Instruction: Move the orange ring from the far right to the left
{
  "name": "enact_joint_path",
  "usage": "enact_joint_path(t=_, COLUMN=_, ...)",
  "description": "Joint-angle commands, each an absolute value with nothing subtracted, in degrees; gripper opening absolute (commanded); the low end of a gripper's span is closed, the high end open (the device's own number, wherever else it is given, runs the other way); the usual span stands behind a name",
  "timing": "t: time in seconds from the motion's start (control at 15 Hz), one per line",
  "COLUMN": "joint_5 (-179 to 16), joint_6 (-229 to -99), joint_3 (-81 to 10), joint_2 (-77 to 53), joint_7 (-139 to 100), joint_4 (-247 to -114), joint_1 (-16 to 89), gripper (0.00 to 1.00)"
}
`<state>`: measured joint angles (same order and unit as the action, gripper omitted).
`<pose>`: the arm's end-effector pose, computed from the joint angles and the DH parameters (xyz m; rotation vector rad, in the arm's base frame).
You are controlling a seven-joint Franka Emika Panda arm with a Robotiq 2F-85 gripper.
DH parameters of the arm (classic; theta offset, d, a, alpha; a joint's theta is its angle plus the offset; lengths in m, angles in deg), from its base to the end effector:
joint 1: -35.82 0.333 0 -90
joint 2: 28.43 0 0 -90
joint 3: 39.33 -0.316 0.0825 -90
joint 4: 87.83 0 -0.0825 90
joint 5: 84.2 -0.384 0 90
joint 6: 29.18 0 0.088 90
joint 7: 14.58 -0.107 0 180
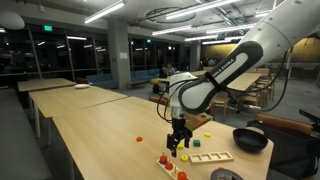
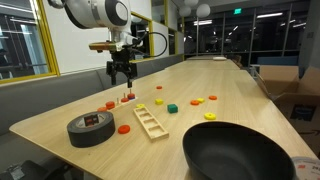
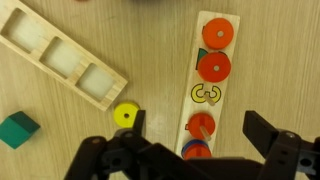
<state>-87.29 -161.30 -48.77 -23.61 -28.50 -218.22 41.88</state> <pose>0.5008 0.1400 0.3156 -3.1023 0.0153 0.1004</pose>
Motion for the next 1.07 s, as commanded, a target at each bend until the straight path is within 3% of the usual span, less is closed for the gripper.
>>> enact_joint_path(t=0.0, joint_5=-86.7, joint_6=-162.1, joint_3=-47.9, joint_2=-15.8, joint_7=-30.0, joint_4=-210.8, joint_1=43.2, gripper=1.00)
enact_joint_path(t=0.53, joint_5=-87.2, joint_6=-161.5, joint_3=-46.2, joint_2=-4.3, joint_7=-29.6, joint_4=-199.7, joint_1=44.7, gripper=1.00)
enact_joint_path(t=1.0, joint_5=-88.1, joint_6=-162.4, joint_3=-45.4, joint_2=-2.3, joint_7=-28.7, joint_4=-197.7, joint_1=44.4, gripper=1.00)
